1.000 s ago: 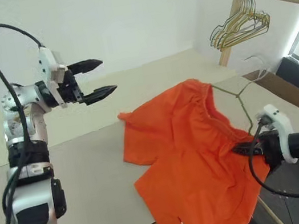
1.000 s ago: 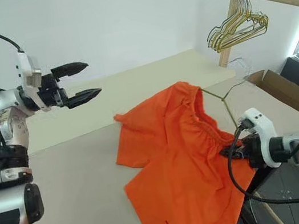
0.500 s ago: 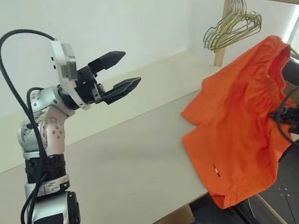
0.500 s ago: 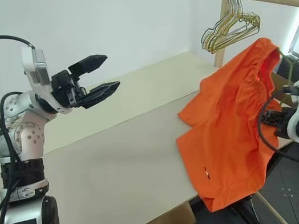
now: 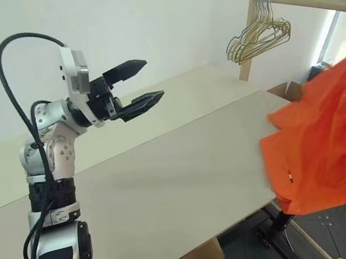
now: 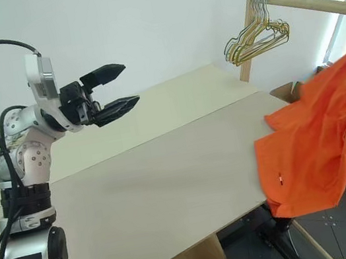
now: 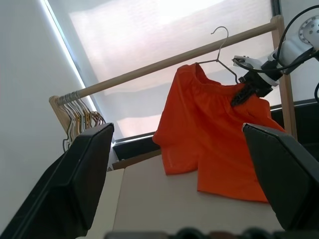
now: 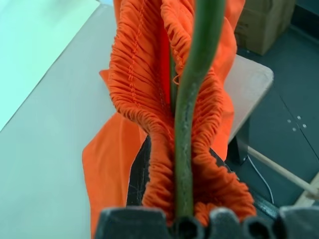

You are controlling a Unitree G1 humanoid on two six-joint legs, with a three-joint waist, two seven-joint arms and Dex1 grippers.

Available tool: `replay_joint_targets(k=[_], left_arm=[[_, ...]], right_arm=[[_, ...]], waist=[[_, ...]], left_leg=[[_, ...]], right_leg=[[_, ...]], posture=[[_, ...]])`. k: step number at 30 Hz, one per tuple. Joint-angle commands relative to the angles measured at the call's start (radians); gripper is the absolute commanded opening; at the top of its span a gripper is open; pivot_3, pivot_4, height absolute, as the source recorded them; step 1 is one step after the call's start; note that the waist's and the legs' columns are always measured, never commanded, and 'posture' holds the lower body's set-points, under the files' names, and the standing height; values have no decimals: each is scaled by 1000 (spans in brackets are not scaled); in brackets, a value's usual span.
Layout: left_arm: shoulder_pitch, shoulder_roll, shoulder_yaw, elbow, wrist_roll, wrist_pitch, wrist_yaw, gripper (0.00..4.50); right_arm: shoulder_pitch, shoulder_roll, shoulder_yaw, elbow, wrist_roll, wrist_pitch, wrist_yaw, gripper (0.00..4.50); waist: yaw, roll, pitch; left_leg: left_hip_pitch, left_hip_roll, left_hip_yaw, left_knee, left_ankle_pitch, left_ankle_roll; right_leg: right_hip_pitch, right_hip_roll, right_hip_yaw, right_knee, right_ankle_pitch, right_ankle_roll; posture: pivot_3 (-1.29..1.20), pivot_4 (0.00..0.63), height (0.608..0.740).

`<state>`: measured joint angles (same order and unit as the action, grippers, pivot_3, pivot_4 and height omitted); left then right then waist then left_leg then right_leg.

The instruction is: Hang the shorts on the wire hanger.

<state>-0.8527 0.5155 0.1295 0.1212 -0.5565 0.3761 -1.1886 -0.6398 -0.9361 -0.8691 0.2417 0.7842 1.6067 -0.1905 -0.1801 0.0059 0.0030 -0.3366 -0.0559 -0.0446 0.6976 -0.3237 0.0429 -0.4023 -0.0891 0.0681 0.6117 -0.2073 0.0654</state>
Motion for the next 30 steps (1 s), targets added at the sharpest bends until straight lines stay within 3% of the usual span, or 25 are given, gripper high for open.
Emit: replay_joint_targets(k=[1,12,21,30], left_arm=[[-15,17,9,-31,-25,3,-1,4480],[-2,30,11,-56,-27,15,-2,4480],[7,47,13,-74,-36,25,-1,4480],[16,59,6,-86,-43,24,2,4480]], right_arm=[[-80,-18,-49,49,-94,-12,-18,0],[-200,-70,-91,300,-313,-154,-15,0],[-252,-130,-25,383,-358,-228,58,0],[-265,-186,-55,624,-429,-403,-25,0]], waist=[[0,0,0],[1,1,0],[-2,2,1],[1,2,2]], left_leg=[[0,0,0,0,0,0],[0,-1,1,-1,0,0],[1,-1,3,-2,0,1],[1,-1,5,-3,-1,1]], right_leg=[[0,0,0,0,0,0],[0,-1,0,-1,0,1],[0,0,2,-1,-1,1],[1,0,3,-2,-1,2]], posture=[[-215,0,740],[-200,0,740],[-186,0,740],[-178,0,740]])
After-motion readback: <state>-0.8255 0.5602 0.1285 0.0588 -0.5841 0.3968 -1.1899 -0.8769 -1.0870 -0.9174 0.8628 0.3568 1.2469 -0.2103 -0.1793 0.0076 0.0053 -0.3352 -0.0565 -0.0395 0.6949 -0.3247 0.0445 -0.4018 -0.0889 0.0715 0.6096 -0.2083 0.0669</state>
